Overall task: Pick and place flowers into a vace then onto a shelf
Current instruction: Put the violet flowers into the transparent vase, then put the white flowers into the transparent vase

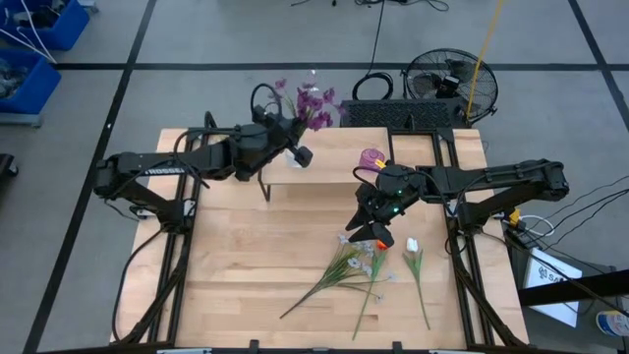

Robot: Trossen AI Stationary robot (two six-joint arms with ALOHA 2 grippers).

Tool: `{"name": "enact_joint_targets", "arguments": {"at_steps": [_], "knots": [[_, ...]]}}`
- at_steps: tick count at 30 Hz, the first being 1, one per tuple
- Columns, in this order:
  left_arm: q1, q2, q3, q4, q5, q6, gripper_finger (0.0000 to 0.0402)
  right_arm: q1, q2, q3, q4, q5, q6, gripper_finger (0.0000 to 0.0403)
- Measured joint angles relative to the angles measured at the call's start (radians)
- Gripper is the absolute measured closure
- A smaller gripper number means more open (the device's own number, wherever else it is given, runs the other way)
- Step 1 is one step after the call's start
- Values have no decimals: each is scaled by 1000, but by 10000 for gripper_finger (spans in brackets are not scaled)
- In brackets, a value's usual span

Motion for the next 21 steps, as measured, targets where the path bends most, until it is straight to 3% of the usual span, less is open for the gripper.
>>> {"name": "enact_joint_targets", "arguments": {"at_steps": [6, 21], "knots": [[0, 0, 0, -24, 0, -48, 376, 0, 0, 0, 0, 0, -1, 204], [-21, -13, 0, -35, -3, -81, 266, 0, 0, 0, 0, 0, 2, 204]]}}
